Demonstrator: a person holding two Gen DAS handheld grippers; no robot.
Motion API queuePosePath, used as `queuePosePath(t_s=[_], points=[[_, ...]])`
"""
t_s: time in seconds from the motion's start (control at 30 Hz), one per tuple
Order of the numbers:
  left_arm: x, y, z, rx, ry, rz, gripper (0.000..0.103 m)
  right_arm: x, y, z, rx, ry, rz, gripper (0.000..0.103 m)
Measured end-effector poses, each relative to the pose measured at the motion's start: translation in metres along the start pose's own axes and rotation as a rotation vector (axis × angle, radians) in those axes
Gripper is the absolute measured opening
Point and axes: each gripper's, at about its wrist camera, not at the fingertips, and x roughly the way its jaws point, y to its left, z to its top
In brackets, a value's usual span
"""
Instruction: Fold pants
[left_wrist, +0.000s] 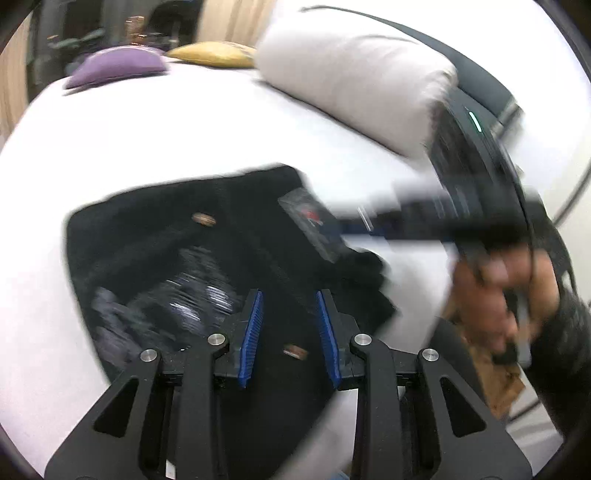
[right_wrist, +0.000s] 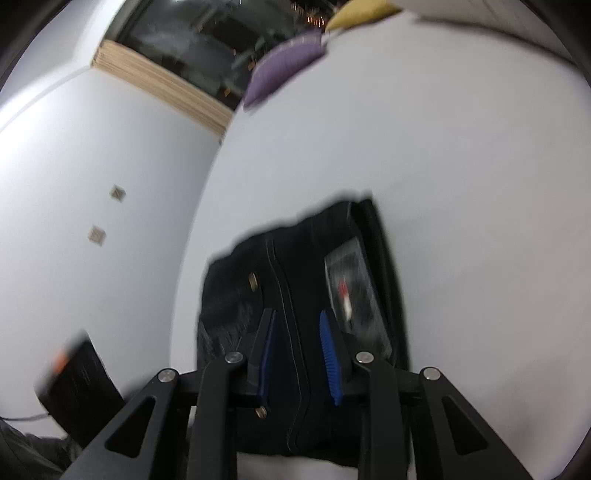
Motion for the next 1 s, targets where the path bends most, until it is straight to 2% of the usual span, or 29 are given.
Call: queuePosePath(t_s=[0.03, 0.1, 0.17, 0.27, 0.37, 0.43, 0.47, 0.5, 0.57, 0.63, 0.77, 1.0], points=[[0.002, 0.009, 0.004, -0.010, -0.004, 0.023, 0.029, 0.007, -0.006, -0.008, 0.018, 0.021, -0.017, 0.027], [0.008, 0.027, 0.007, -0.040, 0.001, 0.067, 0.028, 0.010, -0.013, -0.022, 0.013, 0.018, -0.048, 0.008], [0.021, 0.047, 0.015, -0.053, 0.023, 0.121, 0.029, 0.005, -0.023, -0.032, 0.036, 0.003, -0.037, 0.000], [0.034, 0.058, 0.010, -0.047, 0.046, 0.146, 0.028, -0.004, -0.029, -0.038, 0.069, -0.016, -0.023, 0.000], [0.030, 0.046, -0.004, -0.018, 0.050, 0.189, 0.029, -0.010, -0.030, -0.042, 0.063, -0.029, -0.041, 0.000], [0.023, 0.035, -0.014, -0.009, 0.060, 0.207, 0.037, -0.013, -0.031, -0.045, 0.074, -0.040, -0.044, 0.000], [0.023, 0.028, -0.020, -0.003, 0.066, 0.191, 0.049, -0.015, -0.031, -0.046, 0.074, -0.046, -0.047, 0.000], [0.019, 0.020, -0.029, 0.018, 0.073, 0.175, 0.056, -0.017, -0.031, -0.048, 0.071, -0.051, -0.055, 0.000], [0.012, 0.006, -0.038, 0.065, 0.081, 0.192, 0.066, -0.024, -0.029, -0.053, 0.071, -0.063, -0.068, 0.001], [0.004, -0.002, -0.043, 0.082, 0.096, 0.193, 0.070, -0.034, -0.026, -0.054, 0.077, -0.082, -0.083, 0.011], [-0.015, -0.002, -0.047, 0.032, 0.103, 0.186, 0.070, -0.057, -0.028, -0.048, 0.089, -0.158, -0.106, 0.049], [-0.043, 0.012, -0.048, -0.039, 0.117, 0.279, 0.071, -0.032, -0.043, -0.022, 0.100, -0.102, -0.076, 0.049]])
